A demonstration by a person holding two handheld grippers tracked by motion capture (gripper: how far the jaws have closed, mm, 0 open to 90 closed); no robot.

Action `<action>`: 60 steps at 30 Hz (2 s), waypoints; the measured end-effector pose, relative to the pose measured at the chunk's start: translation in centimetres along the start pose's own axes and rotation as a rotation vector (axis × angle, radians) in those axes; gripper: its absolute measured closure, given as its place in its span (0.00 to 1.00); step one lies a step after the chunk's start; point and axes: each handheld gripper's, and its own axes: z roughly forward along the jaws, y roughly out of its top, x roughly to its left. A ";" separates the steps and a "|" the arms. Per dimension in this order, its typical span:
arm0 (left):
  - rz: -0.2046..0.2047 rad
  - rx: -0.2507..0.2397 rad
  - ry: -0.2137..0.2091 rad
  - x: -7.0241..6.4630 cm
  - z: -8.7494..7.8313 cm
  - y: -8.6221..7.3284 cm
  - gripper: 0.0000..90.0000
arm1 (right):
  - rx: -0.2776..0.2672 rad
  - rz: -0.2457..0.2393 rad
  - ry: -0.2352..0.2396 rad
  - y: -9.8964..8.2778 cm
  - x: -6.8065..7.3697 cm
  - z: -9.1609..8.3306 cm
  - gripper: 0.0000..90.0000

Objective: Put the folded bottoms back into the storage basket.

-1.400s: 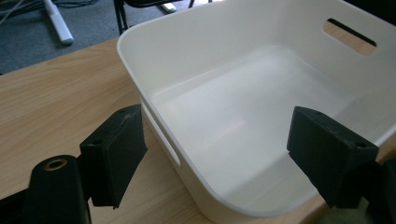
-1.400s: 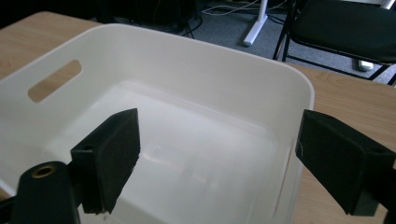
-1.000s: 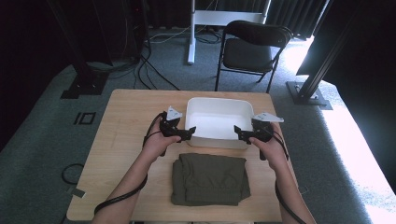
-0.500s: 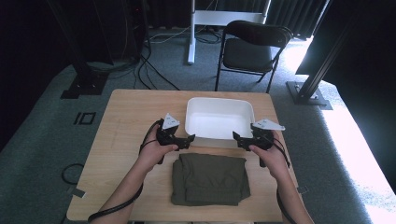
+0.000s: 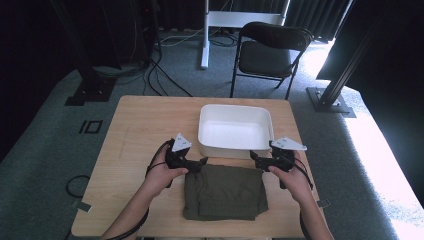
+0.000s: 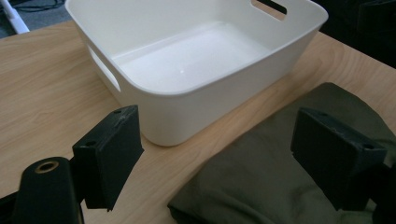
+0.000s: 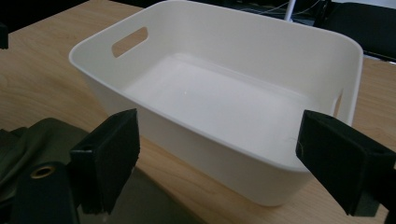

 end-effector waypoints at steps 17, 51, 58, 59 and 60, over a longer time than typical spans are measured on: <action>-0.016 0.062 -0.023 -2.0 0.0 -3.1 0.20 | 0.011 0.009 0.008 -3.4 1.3 -1.4 0.15; -0.109 0.221 0.073 -3.4 2.5 -8.5 0.17 | 0.216 0.068 0.025 -10.2 3.4 0.8 0.15; -0.114 0.217 0.086 -3.5 2.9 -8.8 0.17 | 0.226 0.080 0.033 -10.4 3.5 1.0 0.15; -0.099 0.201 0.090 -3.6 3.1 -9.0 0.17 | 0.225 0.074 0.033 -10.4 3.5 1.1 0.15; -0.099 0.201 0.090 -3.6 3.1 -9.0 0.15 | 0.225 0.063 0.032 -10.5 3.5 1.1 0.14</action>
